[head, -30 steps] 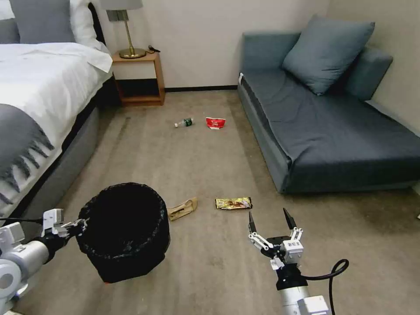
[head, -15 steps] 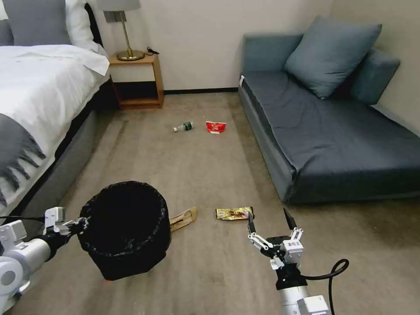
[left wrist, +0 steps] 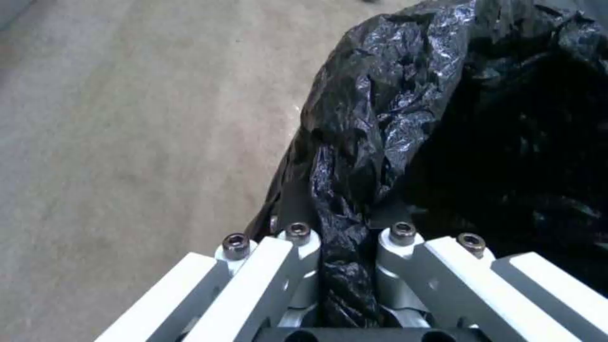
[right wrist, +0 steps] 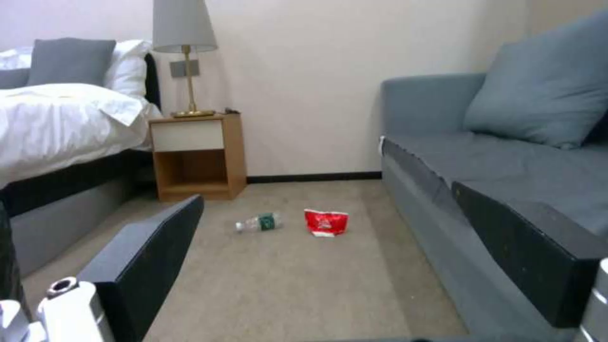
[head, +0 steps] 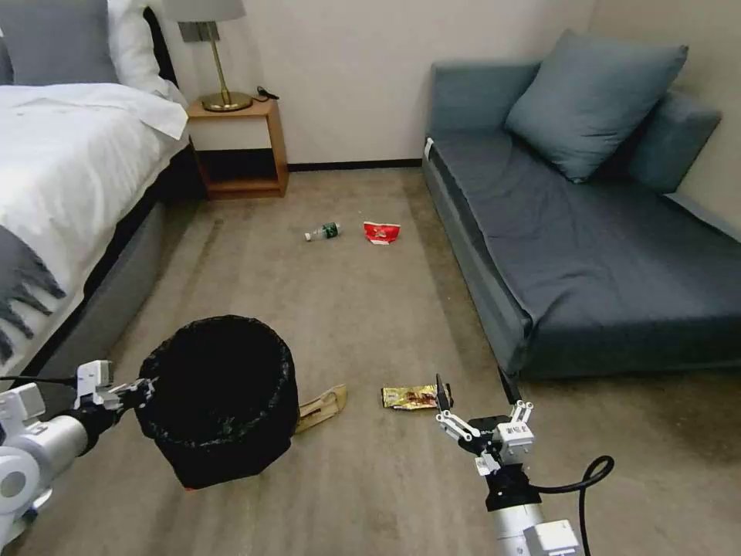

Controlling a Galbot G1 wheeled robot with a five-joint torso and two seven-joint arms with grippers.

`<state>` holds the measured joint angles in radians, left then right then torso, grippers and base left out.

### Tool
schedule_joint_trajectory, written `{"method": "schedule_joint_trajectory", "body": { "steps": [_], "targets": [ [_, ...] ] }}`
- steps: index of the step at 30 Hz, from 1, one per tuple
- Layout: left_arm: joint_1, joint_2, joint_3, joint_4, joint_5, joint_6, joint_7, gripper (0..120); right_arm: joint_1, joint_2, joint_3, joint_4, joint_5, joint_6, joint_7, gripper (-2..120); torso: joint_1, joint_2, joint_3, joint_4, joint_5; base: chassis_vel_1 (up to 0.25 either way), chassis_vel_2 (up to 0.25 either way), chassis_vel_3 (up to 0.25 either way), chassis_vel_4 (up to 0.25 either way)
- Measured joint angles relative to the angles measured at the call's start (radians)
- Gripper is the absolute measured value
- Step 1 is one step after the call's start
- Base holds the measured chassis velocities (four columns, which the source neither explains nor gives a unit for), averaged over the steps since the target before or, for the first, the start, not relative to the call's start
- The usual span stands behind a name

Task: Pick up the trash bin, then pick up the garbage on the floor and place it into the trash bin.

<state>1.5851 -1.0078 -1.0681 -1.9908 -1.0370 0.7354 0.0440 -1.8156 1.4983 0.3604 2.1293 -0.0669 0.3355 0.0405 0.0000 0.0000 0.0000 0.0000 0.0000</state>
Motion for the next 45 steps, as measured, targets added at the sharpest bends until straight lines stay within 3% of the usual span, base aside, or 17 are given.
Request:
{"method": "schedule_joint_trajectory", "body": {
  "steps": [34,39,43,45],
  "targets": [
    [-0.073,0.017,0.038,0.048,-0.019,0.0,-0.009,7,0.0,-0.019,-0.014,-0.039,-0.075,-0.042,-0.002,100,0.0,0.0,0.0,-0.0001,0.0,-0.099,0.097,0.097,-0.098],
    [-0.088,0.016,0.054,0.057,-0.019,0.0,-0.01,7,0.008,-0.107,-0.02,-0.094,-0.123,-0.107,-0.041,100,0.0,0.0,0.0,0.0,0.0,-0.011,0.012,0.002,-0.011],
    [-0.098,0.017,0.064,0.068,-0.018,0.0,-0.011,7,0.05,-0.227,-0.021,-0.176,-0.158,-0.162,-0.111,100,0.0,0.0,0.0,0.0001,0.0002,0.0,0.0,0.0,0.0],
    [-0.098,0.017,0.064,0.069,-0.017,0.0,-0.011,7,0.055,-0.235,-0.021,-0.183,-0.158,-0.166,-0.115,100,0.0,0.0,0.0,0.0001,0.0002,0.0,0.0,0.0,0.0]
  ]
}}
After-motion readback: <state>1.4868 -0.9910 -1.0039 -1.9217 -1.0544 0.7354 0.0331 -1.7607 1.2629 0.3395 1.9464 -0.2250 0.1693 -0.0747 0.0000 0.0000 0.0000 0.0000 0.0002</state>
